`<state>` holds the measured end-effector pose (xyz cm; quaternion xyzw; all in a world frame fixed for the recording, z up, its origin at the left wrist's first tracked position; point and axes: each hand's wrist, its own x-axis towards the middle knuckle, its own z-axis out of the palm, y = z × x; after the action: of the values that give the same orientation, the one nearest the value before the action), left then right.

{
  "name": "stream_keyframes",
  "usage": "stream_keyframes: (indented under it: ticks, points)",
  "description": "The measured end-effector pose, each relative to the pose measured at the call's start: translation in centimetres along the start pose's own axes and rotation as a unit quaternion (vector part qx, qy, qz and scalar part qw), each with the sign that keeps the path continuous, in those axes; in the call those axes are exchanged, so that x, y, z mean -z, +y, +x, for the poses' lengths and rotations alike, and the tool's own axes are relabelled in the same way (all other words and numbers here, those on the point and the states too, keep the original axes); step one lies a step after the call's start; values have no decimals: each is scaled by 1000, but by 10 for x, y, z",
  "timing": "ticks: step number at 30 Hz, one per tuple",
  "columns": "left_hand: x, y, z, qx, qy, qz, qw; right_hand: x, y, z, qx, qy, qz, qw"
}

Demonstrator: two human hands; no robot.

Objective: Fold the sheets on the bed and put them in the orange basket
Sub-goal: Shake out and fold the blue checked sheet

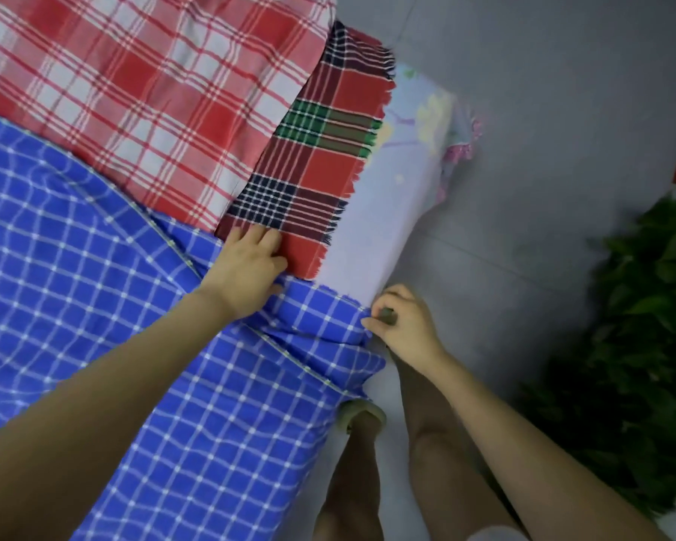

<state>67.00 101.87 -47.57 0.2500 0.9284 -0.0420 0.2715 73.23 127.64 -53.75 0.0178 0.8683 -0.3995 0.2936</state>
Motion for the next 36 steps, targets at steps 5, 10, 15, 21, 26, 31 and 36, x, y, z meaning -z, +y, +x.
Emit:
stream_keyframes:
  ticks: [5,10,15,21,26,31,36]
  points:
    - [10,-2,-7,-70,64,-100,990,25,-6,-16,131,-45,-76,987]
    - [11,-6,2,-39,105,-104,988,33,1,2,170,37,-155,972]
    - [3,2,12,-2,156,-44,987,16,11,4,47,93,-215,971]
    - [-17,9,-43,-160,44,-6,986,-27,-8,-66,159,66,-85,981]
    - [-27,-5,-56,-71,-4,64,995,-77,-17,-73,64,45,-152,985]
    - [-18,-9,-55,-1,-49,88,995,-82,-17,-85,83,66,-58,993]
    - [0,-1,-81,52,-229,105,966,-44,-14,-107,26,-116,-85,989]
